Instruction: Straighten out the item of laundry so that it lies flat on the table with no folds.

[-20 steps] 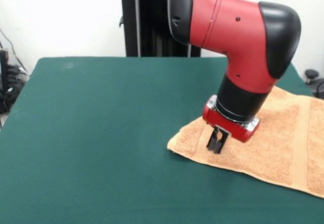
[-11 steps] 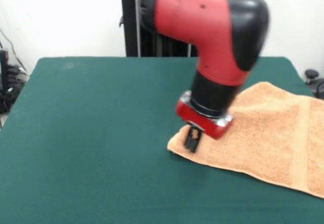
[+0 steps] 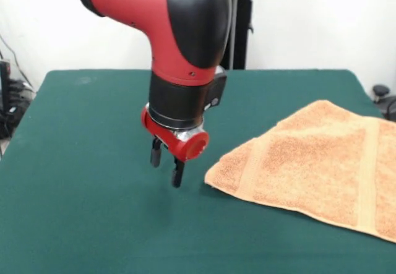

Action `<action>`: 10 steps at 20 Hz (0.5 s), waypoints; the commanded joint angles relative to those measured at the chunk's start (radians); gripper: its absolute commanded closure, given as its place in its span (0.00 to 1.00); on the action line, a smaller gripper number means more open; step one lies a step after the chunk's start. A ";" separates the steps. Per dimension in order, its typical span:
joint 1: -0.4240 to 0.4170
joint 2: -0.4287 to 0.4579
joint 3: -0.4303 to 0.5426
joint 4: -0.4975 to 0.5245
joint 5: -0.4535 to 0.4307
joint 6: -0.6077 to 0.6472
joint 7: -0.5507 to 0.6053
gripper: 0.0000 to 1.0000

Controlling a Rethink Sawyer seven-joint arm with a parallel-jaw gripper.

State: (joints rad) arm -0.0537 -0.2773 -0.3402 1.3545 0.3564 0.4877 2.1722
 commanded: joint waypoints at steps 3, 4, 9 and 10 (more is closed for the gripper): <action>0.015 -0.029 0.231 0.162 0.009 0.087 0.067 0.00; 0.018 -0.040 0.231 0.168 0.007 0.093 0.071 0.00; 0.028 -0.071 0.242 0.189 0.001 0.090 0.083 0.00; 0.029 -0.072 0.247 0.193 0.003 0.086 0.086 0.00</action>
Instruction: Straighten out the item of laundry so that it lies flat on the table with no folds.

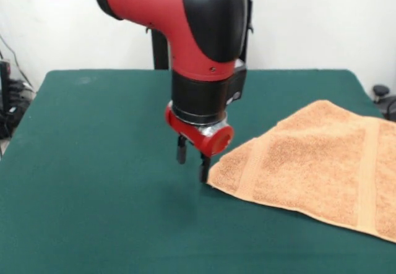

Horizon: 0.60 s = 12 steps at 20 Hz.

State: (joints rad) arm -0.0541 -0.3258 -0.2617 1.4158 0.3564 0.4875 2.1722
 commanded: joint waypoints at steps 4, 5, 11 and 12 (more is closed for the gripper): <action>0.022 -0.009 0.189 0.131 -0.007 0.039 0.081 0.00; 0.021 0.005 0.187 0.121 -0.015 0.028 0.075 0.00; 0.013 0.072 0.173 0.093 -0.054 -0.029 0.053 0.00; 0.011 0.087 0.173 0.089 -0.059 -0.049 0.052 0.00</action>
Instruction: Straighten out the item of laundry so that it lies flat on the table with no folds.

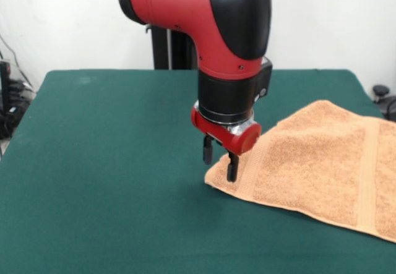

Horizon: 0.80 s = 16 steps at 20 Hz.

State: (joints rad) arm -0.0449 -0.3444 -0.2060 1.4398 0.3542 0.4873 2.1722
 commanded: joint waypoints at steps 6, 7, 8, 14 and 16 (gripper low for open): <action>0.001 0.178 0.117 0.032 -0.073 -0.079 0.059 0.00; -0.001 0.179 0.119 0.034 -0.076 -0.070 0.054 0.00; -0.005 0.177 0.124 0.040 -0.079 -0.062 0.049 0.00; -0.012 0.190 0.147 0.044 -0.096 -0.056 0.032 0.00; -0.007 0.195 0.139 0.034 -0.101 -0.037 0.032 0.00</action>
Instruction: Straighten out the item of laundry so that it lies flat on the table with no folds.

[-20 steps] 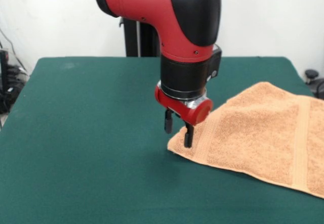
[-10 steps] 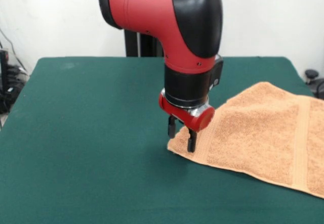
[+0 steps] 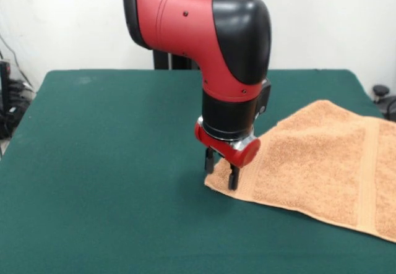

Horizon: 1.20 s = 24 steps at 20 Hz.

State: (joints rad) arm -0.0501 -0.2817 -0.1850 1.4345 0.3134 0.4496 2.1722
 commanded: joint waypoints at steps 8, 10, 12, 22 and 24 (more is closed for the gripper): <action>-0.029 0.115 0.139 0.039 -0.095 -0.003 -0.020 1.00; -0.032 0.093 0.135 0.043 -0.087 0.024 -0.006 1.00; -0.026 0.090 0.126 0.029 -0.091 0.038 0.001 1.00; -0.015 0.095 0.049 -0.026 -0.131 0.049 0.024 1.00; -0.031 0.081 0.031 -0.035 -0.151 0.071 0.001 1.00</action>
State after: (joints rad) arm -0.0551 -0.2842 -0.1706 1.4141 0.2472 0.4516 2.1722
